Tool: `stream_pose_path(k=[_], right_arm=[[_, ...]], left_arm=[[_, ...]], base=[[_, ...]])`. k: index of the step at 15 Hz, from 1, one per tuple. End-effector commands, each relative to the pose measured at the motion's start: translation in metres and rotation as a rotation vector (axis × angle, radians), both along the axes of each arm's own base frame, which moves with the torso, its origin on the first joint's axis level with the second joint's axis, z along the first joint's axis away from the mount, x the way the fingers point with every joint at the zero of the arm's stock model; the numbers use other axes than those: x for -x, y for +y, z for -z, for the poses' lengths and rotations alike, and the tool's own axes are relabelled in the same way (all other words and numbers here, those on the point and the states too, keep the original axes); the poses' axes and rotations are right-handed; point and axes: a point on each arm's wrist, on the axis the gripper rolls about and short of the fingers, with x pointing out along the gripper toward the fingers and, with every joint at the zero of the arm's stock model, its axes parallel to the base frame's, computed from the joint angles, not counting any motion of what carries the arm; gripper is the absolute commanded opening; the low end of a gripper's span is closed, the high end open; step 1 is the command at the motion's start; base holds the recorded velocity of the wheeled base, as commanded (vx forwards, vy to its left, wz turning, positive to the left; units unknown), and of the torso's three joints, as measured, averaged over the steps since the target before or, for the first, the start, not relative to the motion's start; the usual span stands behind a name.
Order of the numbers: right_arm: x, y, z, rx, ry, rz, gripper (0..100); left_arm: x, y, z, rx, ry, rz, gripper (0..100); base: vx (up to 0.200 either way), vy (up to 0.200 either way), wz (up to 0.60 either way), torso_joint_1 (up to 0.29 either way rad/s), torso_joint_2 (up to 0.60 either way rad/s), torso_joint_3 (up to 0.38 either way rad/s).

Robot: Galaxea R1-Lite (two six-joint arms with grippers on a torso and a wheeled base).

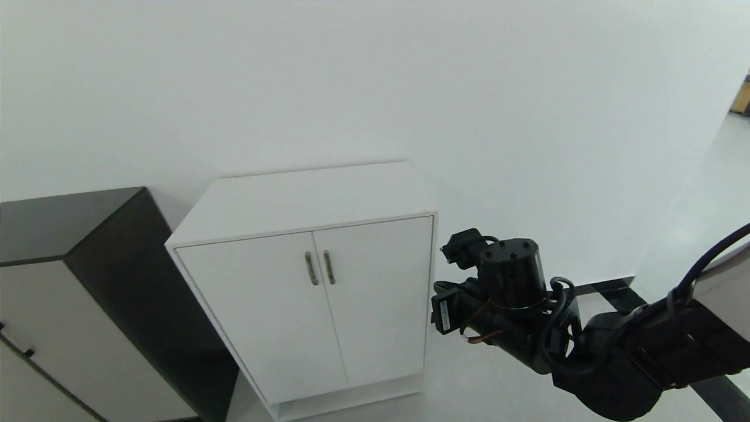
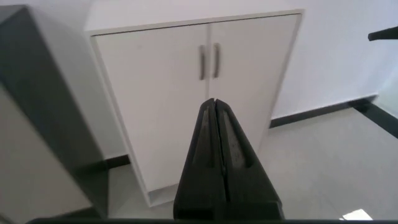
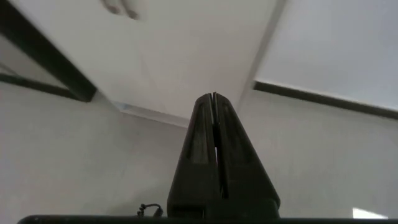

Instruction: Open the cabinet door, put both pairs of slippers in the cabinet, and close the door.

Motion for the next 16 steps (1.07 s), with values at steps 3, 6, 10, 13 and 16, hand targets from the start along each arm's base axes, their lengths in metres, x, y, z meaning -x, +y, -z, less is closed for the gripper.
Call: stream_pose_path(k=[3, 6, 10, 13, 16], right_arm=[[0.002, -0.001, 0.004, -0.009, 0.010, -0.033, 0], [0.004, -0.001, 0.016, -0.058, -0.007, -0.116, 0], [0.007, -0.012, 0.029, -0.087, 0.017, -0.257, 0], [0.005, -0.013, 0.039, -0.078, 0.050, -0.284, 0], [0.000, -0.005, 0.055, -0.074, 0.046, -0.292, 0]], left_arm=[[0.000, 0.000, 0.000, 0.000, 0.001, 0.001, 0], [0.000, 0.000, 0.000, 0.000, 0.001, 0.001, 0], [0.000, 0.000, 0.000, 0.000, 0.001, 0.001, 0], [0.000, 0.000, 0.000, -0.001, 0.001, 0.001, 0], [0.000, 0.000, 0.000, -0.001, 0.001, 0.002, 0]], base=[[0.000, 0.000, 0.40, 0.002, 0.00, 0.003], [0.000, 0.000, 0.00, 0.000, 0.00, 0.000], [0.000, 0.000, 0.00, 0.000, 0.00, 0.000], [0.200, 0.000, 0.00, 0.004, 0.00, 0.004], [0.200, 0.000, 0.00, 0.001, 0.00, 0.004]])
